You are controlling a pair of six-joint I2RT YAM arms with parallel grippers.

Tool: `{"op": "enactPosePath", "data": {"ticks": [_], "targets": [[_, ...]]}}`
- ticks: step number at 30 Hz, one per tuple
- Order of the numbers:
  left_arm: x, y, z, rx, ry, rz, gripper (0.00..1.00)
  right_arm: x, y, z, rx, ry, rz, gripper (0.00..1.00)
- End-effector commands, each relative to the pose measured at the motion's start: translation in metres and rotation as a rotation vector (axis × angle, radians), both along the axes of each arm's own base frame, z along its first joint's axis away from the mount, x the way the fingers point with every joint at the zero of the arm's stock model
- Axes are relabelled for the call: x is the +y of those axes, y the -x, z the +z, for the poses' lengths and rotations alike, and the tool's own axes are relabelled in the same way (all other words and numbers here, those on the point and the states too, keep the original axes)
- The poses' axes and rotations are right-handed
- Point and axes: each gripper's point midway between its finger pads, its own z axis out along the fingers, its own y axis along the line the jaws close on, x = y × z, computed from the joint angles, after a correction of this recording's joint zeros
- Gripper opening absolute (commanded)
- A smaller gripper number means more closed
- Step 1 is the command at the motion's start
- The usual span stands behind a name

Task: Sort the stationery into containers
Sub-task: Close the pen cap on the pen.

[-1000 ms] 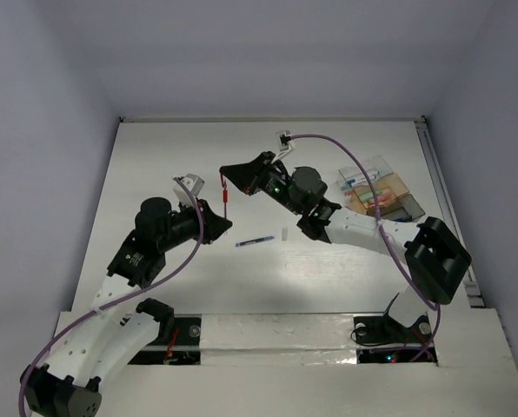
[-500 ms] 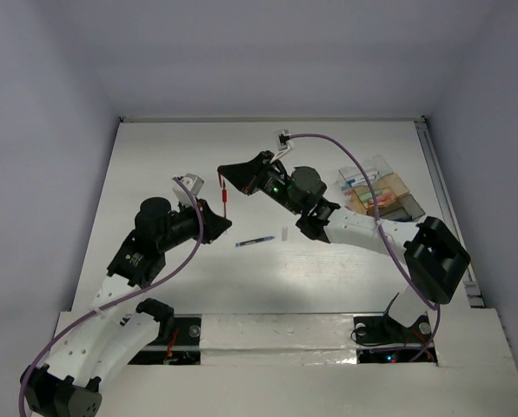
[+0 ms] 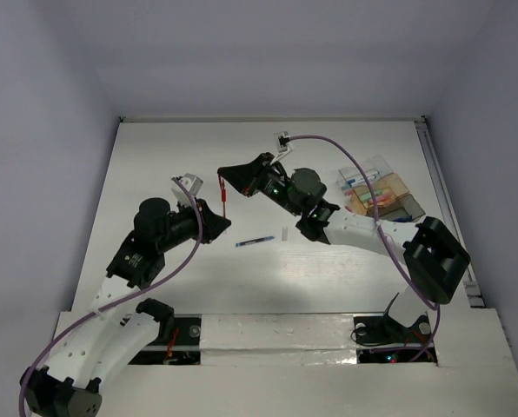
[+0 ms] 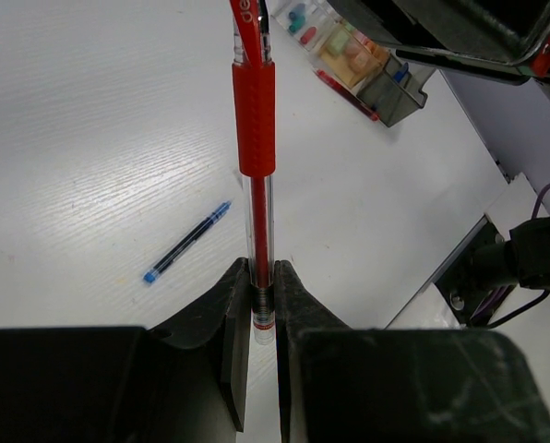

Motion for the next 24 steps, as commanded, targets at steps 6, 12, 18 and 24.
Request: {"op": "enactPosePath", "data": {"ticks": [6,12,18,24], "targets": [[0.003,-0.005,0.015,-0.071,0.020,0.020,0.00,-0.006,0.012,0.025,-0.069,-0.073,-0.006,0.00],[0.001,-0.004,0.023,-0.078,0.056,0.024,0.00,0.001,0.024,0.017,-0.087,-0.081,-0.018,0.00],[0.006,-0.008,0.033,-0.111,0.063,0.065,0.00,0.007,0.036,0.002,-0.094,-0.066,-0.019,0.00],[0.004,-0.009,0.050,-0.137,0.110,0.072,0.00,0.008,0.051,-0.023,-0.068,-0.015,-0.003,0.00]]}}
